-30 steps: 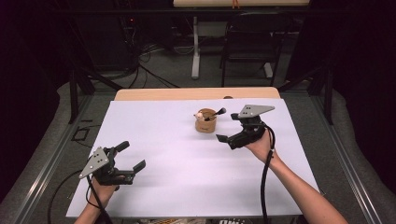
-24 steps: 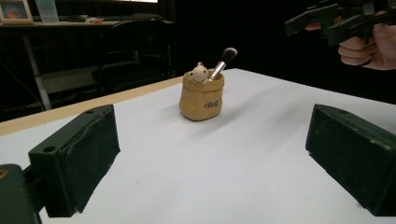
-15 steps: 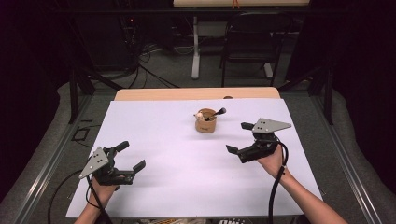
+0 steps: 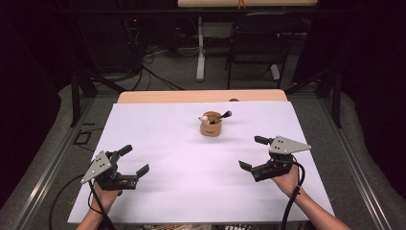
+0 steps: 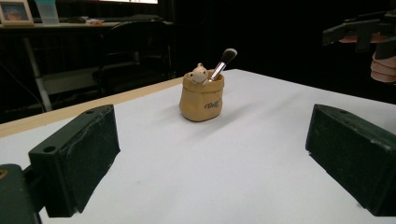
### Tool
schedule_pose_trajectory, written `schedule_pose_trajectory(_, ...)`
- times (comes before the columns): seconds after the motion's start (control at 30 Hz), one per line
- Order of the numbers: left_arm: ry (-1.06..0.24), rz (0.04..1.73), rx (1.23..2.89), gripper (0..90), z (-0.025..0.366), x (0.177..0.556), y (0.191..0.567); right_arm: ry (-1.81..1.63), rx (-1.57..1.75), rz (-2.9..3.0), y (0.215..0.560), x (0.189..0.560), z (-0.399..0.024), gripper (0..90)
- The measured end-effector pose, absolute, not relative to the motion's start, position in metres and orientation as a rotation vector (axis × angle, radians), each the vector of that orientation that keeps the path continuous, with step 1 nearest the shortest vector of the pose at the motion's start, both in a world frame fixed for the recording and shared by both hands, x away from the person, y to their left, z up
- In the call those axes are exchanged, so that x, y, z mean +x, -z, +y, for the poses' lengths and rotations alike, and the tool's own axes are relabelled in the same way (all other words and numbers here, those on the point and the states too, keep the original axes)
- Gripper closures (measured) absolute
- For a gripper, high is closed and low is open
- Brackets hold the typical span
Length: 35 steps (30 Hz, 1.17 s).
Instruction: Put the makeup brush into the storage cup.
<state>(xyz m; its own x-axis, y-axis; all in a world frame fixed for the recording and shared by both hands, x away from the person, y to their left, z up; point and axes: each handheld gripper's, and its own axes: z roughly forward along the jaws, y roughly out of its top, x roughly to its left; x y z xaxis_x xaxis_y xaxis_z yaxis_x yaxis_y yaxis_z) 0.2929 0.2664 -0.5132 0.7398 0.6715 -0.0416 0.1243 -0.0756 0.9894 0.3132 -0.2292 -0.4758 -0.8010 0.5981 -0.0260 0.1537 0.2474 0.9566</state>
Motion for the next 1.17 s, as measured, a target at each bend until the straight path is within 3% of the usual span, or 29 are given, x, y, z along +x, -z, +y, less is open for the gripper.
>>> schedule_pose_trajectory(0.6,-0.505,0.648,1.622,2.8,0.265,0.293,0.514,-1.58,0.681,1.995,0.493,0.291,-0.244,0.0)
schedule_pose_trajectory(1.17,-0.507,0.643,1.626,2.8,0.265,0.294,0.513,-1.594,0.697,1.969,0.495,0.293,-0.247,0.0)
